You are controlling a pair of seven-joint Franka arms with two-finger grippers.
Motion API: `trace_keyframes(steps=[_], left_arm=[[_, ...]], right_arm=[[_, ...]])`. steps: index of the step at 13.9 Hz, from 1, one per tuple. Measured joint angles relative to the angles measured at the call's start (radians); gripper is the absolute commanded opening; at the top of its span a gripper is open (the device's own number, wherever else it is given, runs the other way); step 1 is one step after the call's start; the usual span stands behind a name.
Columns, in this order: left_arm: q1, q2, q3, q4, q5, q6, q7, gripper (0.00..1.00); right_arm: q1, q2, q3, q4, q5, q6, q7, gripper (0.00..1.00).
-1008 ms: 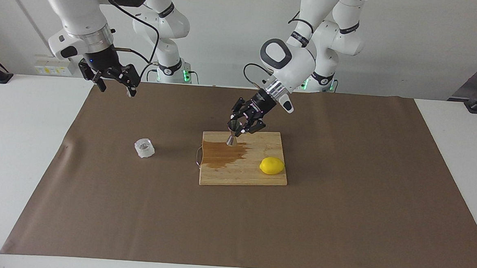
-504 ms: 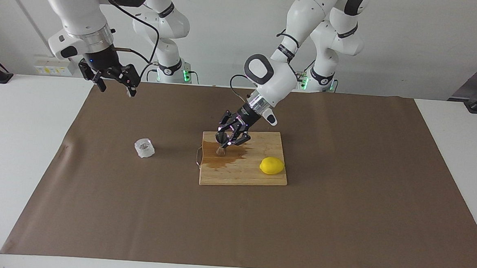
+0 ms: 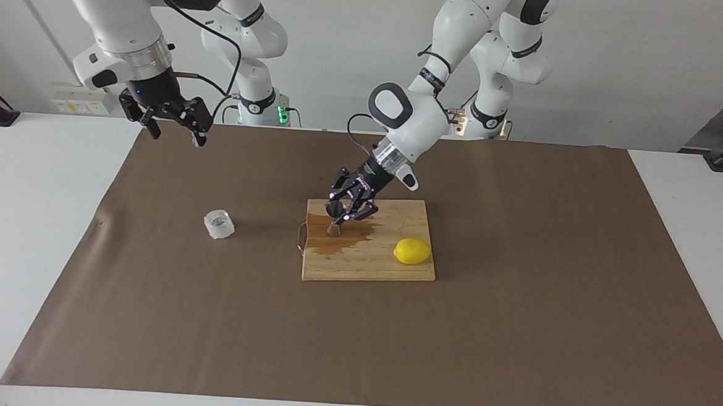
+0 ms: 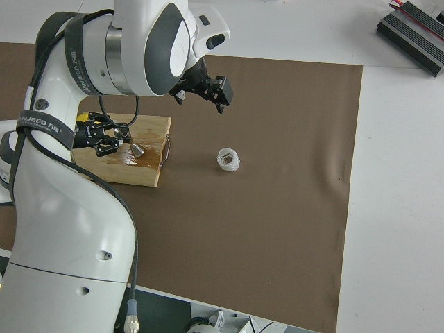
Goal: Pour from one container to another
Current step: 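Set the metal cup on the board while the right gripper moves out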
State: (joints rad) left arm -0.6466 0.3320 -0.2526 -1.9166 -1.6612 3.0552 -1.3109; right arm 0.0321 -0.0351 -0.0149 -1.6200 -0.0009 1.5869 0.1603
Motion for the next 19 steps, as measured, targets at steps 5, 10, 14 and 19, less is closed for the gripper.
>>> trace_keyframes(steps=[5, 10, 14, 19], left_arm=[[-0.003, 0.002, -0.004, 0.000, 0.000, 0.011, 0.003, 0.38], [-0.004, 0.009, -0.004, 0.000, 0.000, 0.014, 0.006, 0.39], [-0.005, 0.011, -0.006, 0.000, 0.001, 0.020, 0.011, 1.00], [-0.018, 0.013, -0.008, 0.001, 0.001, 0.054, 0.013, 1.00]], right_arm=[[-0.002, 0.000, -0.001, -0.012, 0.000, 0.027, -0.131, 1.00], [-0.036, 0.000, -0.005, -0.048, 0.000, 0.043, -0.444, 1.00], [-0.041, -0.007, -0.006, -0.095, 0.000, 0.082, -0.761, 1.00], [-0.066, -0.041, -0.008, -0.236, 0.011, 0.199, -1.190, 1.00]])
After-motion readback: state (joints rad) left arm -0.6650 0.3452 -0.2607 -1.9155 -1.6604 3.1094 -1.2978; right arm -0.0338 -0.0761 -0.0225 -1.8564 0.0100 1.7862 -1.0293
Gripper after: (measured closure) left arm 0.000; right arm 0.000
